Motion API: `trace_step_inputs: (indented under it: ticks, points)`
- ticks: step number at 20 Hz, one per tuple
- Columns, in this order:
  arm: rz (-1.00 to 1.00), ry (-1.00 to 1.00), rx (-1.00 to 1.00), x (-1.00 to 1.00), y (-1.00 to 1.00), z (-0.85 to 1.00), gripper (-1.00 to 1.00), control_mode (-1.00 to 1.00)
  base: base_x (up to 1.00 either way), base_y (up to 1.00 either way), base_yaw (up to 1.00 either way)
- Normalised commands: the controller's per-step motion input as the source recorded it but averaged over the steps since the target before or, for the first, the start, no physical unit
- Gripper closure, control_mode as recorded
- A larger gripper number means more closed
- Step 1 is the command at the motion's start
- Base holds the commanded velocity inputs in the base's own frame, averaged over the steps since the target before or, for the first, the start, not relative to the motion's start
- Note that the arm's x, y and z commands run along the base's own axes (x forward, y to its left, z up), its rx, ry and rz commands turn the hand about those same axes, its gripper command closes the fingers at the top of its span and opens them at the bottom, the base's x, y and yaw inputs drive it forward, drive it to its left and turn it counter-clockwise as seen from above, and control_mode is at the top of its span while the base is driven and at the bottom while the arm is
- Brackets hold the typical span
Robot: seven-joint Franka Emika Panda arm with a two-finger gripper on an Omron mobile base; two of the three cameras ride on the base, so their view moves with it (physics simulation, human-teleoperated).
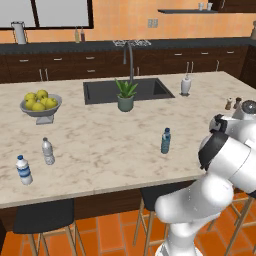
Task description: Move the plastic bottles in the middle to the plastics group, and the glass bottles in the middle to the glass group.
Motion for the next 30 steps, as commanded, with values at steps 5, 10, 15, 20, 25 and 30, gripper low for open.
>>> trace_step_inputs:
  ticks: [5, 10, 15, 20, 25, 30]
  points:
    - [0.17, -0.09, 0.0, 0.11, -0.47, -0.12, 1.0, -1.0, 0.0, 0.0, 0.0]
    - [0.23, -0.16, 0.0, 0.19, -0.36, -0.14, 1.0, -1.0, 0.0, 0.0, 0.0]
    - [0.23, -0.08, 0.0, 0.16, -0.25, -0.24, 1.0, -1.0, 0.0, 0.0, 0.0]
    - [0.15, -0.03, -0.03, 0.01, -0.1, -0.46, 1.0, -1.0, 0.0, 0.0, 0.0]
    - [0.08, 0.0, -0.04, -0.02, 0.0, -0.34, -1.0, -1.0, 0.0, 0.0, 0.0]
    - [0.0, 0.0, -0.02, -0.01, 0.27, 0.05, -1.0, -1.0, 0.0, 0.0, 0.0]
